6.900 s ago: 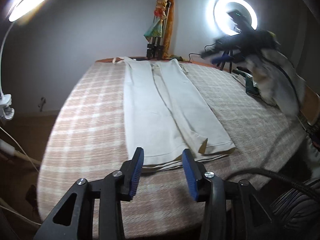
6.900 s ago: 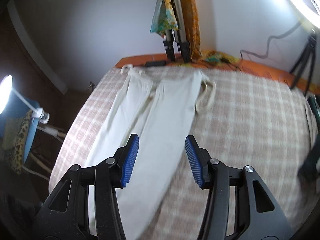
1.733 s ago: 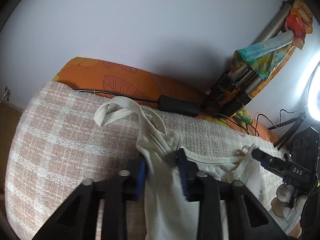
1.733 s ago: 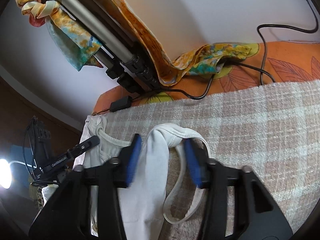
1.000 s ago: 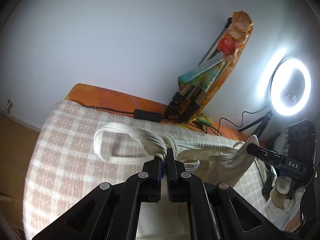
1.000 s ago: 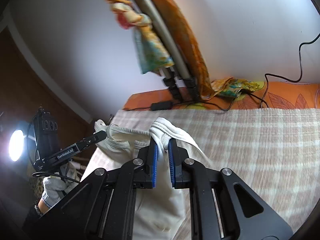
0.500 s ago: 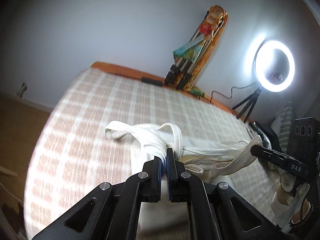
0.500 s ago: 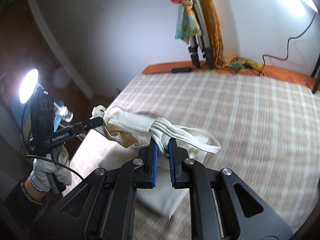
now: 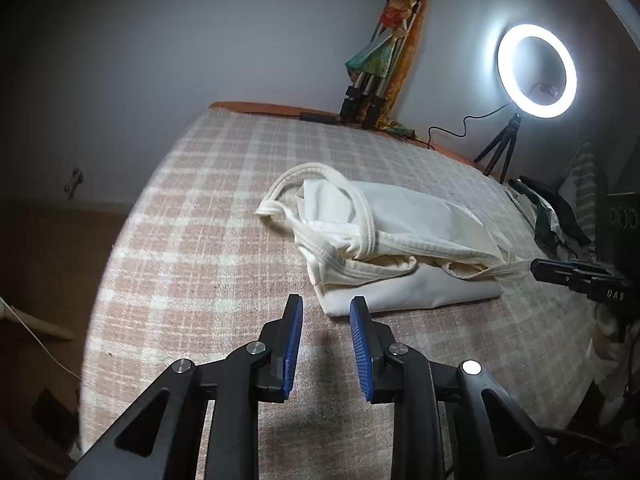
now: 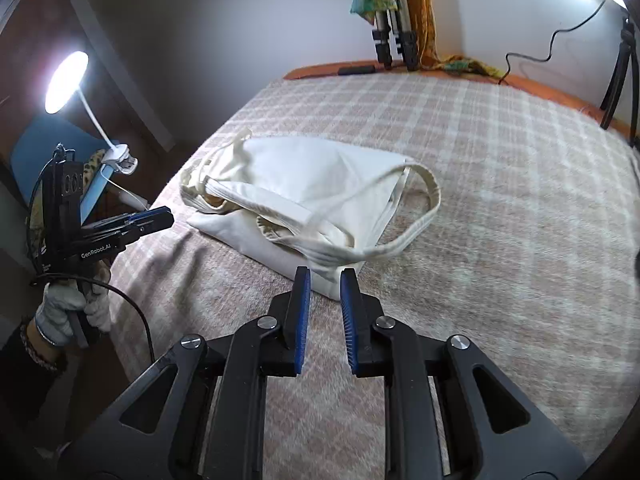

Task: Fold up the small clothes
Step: 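Lower both open grippers onto the folded bundle to adjust it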

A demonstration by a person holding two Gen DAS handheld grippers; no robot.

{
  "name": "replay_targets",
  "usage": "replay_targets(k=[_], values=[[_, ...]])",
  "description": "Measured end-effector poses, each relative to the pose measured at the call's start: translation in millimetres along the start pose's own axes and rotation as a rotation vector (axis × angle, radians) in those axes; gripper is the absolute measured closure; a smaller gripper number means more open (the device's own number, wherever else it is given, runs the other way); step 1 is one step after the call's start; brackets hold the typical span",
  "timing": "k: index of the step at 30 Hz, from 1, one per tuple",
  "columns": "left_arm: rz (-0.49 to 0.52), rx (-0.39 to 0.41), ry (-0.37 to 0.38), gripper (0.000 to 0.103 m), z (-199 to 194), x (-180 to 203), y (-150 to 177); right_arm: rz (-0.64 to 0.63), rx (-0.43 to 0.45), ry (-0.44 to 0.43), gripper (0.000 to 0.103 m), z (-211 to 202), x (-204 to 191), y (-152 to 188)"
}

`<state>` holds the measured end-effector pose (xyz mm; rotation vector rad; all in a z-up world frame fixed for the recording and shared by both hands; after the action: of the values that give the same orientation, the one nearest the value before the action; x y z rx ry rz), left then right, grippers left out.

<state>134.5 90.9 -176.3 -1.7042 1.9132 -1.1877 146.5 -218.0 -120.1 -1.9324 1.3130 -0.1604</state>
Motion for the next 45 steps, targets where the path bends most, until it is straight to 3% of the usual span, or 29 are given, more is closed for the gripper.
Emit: replay_targets(k=[3,6,9,11,16,25,30,32,34,35,39,42,45], values=[[0.051,0.019,0.029,0.073,-4,18,-27,-0.005,0.042,-0.026,0.087,-11,-8,-22],[0.115,0.009,0.019,0.072,12,39,-55,-0.017,0.034,-0.020,0.087,4,-18,-48],[0.132,-0.059,0.039,0.072,44,52,-73,-0.026,-0.018,-0.001,0.087,32,-24,-59],[0.133,-0.101,0.010,0.072,67,56,-77,-0.021,-0.054,0.010,0.087,50,-23,-57],[0.070,-0.245,-0.042,0.074,102,43,-65,-0.060,-0.126,0.052,0.087,75,-21,-39],[0.016,-0.237,-0.067,0.073,37,9,5,-0.150,-0.195,0.079,0.087,59,-17,-3],[0.019,-0.155,-0.056,0.073,4,5,-11,-0.116,-0.169,0.042,0.086,35,-8,-9],[0.003,-0.106,-0.053,0.065,2,2,-30,-0.060,-0.130,0.022,0.079,30,-2,-18],[-0.043,-0.070,-0.053,0.043,7,-4,-47,0.016,-0.076,0.018,0.045,27,10,-29],[-0.071,-0.062,-0.038,0.039,13,-8,-55,0.046,-0.061,0.014,0.042,28,13,-33],[-0.213,-0.087,0.019,0.038,46,-26,-75,0.176,0.000,-0.007,0.041,34,29,-45],[-0.290,-0.119,0.052,0.038,69,-36,-80,0.142,0.025,-0.025,0.041,43,12,-46],[-0.348,-0.161,0.096,0.038,89,-43,-82,0.057,-0.007,-0.044,0.045,64,-17,-39]])
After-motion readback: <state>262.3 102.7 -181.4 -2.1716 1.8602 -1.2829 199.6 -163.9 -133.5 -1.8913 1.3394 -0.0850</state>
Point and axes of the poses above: each gripper's, at about its wrist camera, not at the fingertips, and z roughly the way its jaws point, x to its right, y to its underside, the point moved 1 cm from there along z, roughly the way its jaws point, and after that the axes turned 8 degrees about x, right-handed, at the moved point
